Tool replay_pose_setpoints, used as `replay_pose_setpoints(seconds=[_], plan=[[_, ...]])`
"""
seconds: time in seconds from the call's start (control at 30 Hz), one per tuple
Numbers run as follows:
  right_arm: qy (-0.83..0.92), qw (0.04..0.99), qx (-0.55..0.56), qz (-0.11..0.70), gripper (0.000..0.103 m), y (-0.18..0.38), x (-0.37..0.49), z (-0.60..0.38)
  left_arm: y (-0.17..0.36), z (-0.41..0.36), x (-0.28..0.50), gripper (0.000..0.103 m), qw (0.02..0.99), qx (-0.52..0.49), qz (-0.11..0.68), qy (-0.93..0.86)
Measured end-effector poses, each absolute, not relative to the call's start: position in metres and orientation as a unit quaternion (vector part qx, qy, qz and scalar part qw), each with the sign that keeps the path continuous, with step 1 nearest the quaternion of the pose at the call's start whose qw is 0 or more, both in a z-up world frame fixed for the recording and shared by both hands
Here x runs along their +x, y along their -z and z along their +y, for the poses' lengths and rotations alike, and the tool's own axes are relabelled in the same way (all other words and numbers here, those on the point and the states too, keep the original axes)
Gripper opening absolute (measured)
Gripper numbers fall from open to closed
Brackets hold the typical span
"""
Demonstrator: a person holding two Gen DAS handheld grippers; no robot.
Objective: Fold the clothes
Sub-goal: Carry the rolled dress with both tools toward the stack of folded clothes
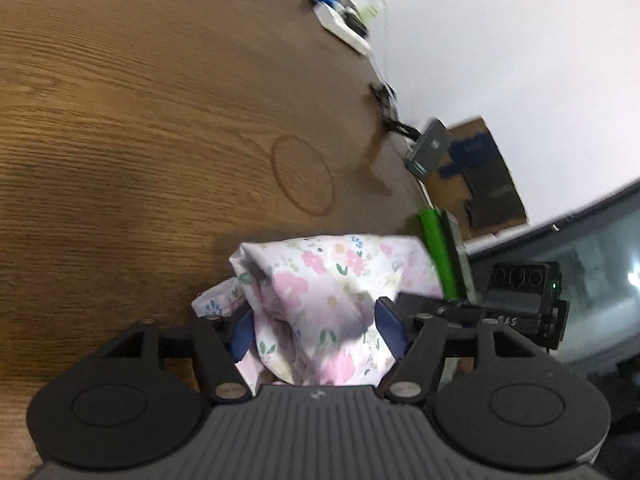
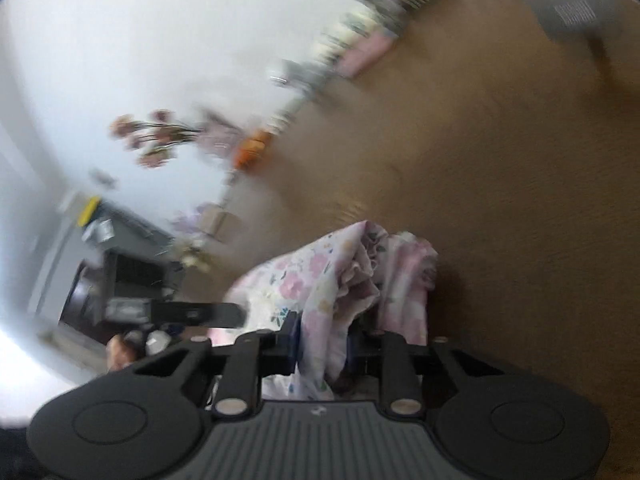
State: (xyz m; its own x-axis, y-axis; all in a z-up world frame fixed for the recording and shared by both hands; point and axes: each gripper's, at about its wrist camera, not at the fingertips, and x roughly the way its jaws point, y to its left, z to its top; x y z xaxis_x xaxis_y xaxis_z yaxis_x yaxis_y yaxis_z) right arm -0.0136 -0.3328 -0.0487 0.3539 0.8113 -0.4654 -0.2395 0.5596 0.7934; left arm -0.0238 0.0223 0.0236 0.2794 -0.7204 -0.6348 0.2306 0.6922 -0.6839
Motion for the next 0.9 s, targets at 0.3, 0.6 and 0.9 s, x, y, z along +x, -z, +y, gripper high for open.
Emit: replay_pose_setpoints(seconds=[0.3,0.6,0.9], plan=[[-0.298,0.876,0.166,0.342,0.077,-0.01,-0.059,-0.323,-0.057,0.047,-0.079,0.085,0.856,-0.254,0.412,0.183],[-0.277,0.854,0.232,0.375,0.051,0.022,-0.046,-0.336,-0.034,0.012,-0.067,0.088,0.831,-0.269,0.45,0.186],[-0.301,0.816,0.306,0.388,0.029,0.038,-0.045,-0.33,-0.009,0.014,-0.048,0.056,0.796,-0.307,0.458,0.252]])
